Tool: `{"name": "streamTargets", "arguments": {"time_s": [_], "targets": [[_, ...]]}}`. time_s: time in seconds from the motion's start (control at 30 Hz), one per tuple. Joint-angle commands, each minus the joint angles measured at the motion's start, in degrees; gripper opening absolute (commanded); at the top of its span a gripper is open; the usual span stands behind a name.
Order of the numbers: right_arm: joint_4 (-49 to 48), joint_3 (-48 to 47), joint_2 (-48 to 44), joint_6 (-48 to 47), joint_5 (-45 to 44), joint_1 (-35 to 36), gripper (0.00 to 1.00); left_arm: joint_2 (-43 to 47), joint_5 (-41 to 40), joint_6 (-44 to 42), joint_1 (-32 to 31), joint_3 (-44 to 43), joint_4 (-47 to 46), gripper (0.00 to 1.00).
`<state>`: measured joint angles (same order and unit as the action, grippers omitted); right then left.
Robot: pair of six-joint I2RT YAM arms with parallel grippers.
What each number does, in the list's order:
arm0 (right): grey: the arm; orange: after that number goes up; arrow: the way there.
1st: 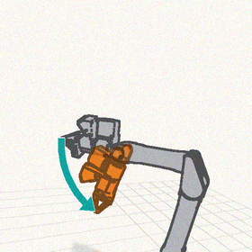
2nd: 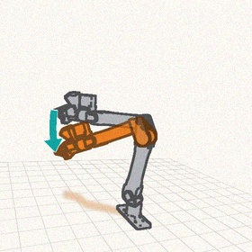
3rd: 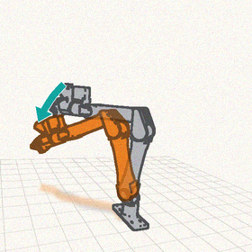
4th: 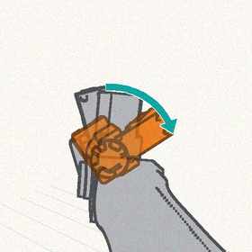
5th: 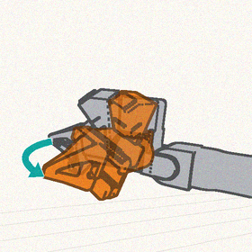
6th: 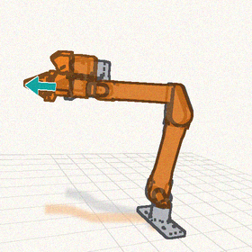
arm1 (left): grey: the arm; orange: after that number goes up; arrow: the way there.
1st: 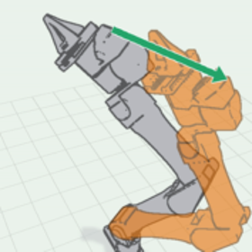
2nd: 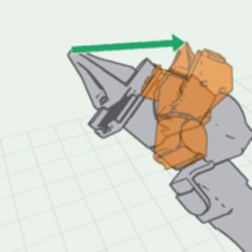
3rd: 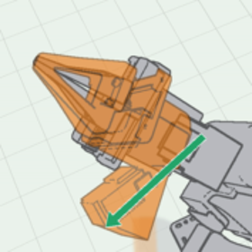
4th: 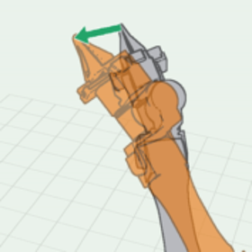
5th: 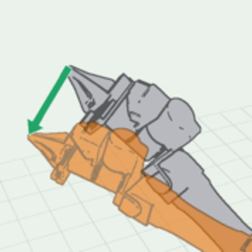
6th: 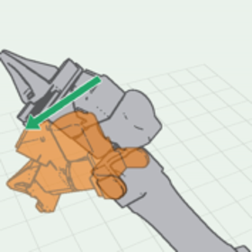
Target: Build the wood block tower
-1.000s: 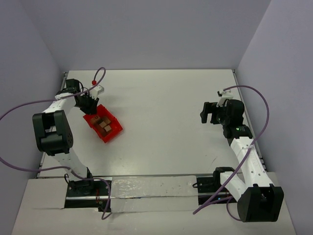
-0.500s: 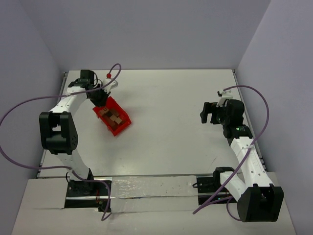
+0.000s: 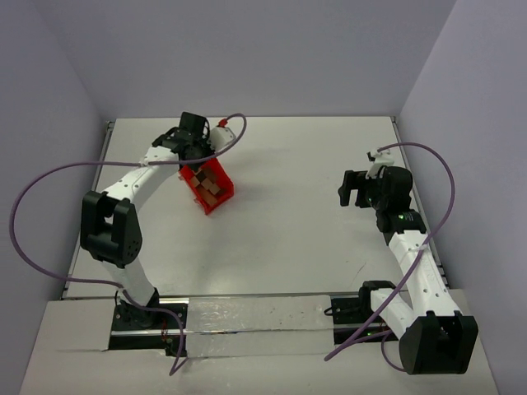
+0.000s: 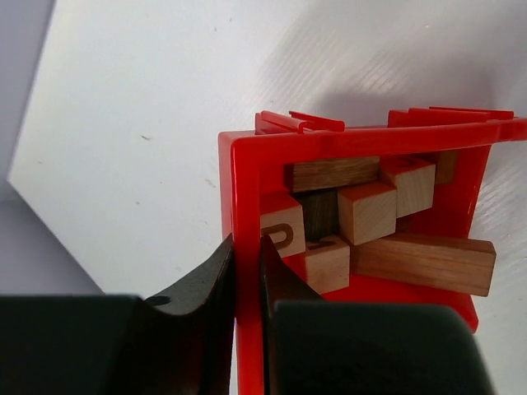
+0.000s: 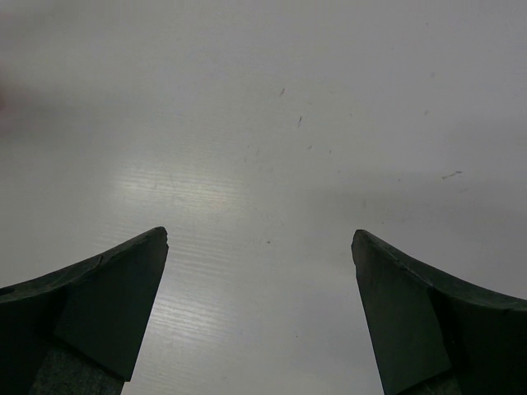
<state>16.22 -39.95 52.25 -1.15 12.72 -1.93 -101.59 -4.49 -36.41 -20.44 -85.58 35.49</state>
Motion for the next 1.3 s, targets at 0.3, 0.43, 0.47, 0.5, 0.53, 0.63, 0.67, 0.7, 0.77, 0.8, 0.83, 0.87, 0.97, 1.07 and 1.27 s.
{"name": "streamTargets", "arguments": {"time_s": [0.3, 0.43, 0.47, 0.5, 0.53, 0.63, 0.67, 0.7, 0.77, 0.8, 0.83, 0.87, 0.97, 1.07, 1.27], "targets": [[-0.32, -2.93, -0.31, -0.43, -1.11, -0.61, 1.00, 4.89, -25.61, -2.32, -10.37, 4.84, -20.15, 0.00], [-0.31, -3.02, 0.14, -0.43, -1.12, -0.45, 1.00, 6.15, -29.81, -5.00, -12.88, 8.26, -25.14, 0.00], [-0.23, -3.03, 0.31, -0.43, -1.20, -0.61, 1.00, 6.52, -30.42, -5.61, -13.32, 9.05, -26.11, 0.00], [-0.23, -3.11, 0.31, -0.43, -1.21, -0.61, 1.00, 7.31, -31.22, -6.35, -13.78, 9.94, -27.27, 0.00], [-0.31, -3.03, 0.39, -0.43, -1.36, -0.53, 1.00, 8.18, -32.34, -8.25, -15.13, 11.37, -29.09, 0.00], [-0.48, -3.11, 0.40, -0.34, -1.39, -0.54, 1.00, 9.02, -34.49, -10.13, -17.22, 13.58, -31.34, 0.00], [-0.49, -3.11, 0.40, -0.34, -1.38, -0.60, 1.00, 9.12, -34.62, -10.26, -17.35, 14.15, -31.44, 0.00], [-0.42, -3.11, 0.47, -0.27, -1.38, -0.54, 1.00, 9.28, -35.68, -11.53, -18.25, 15.34, -32.94, 0.00], [-0.32, -3.20, 0.62, -0.30, -1.38, -0.61, 1.00, 9.53, -37.76, -13.97, -20.09, 16.85, -35.65, 0.00], [-0.32, -3.17, 0.60, -0.31, -1.41, -0.58, 1.00, 9.46, -38.87, -15.30, -20.89, 17.59, -37.40, 0.00], [-0.32, -3.11, 0.49, -0.25, -1.47, -0.53, 1.00, 9.39, -40.09, -16.90, -21.78, 18.96, -39.37, 0.00], [-0.32, -3.11, 0.57, -0.25, -1.55, -0.61, 1.00, 9.12, -40.99, -18.52, -22.80, 19.42, -40.45, 0.00], [-0.32, -3.11, 0.49, -0.25, -1.69, -0.66, 1.00, 8.25, -43.38, -20.19, -24.17, 20.33, -42.88, 0.00], [-0.36, -3.06, 0.40, -0.25, -1.90, -0.61, 1.00, 7.72, -44.45, -21.32, -25.37, 21.40, -45.42, 0.00], [-0.40, -3.02, 0.54, -0.25, -1.99, -0.70, 1.00, 6.71, -46.20, -24.87, -27.75, 22.69, -49.43, 0.00]]}}
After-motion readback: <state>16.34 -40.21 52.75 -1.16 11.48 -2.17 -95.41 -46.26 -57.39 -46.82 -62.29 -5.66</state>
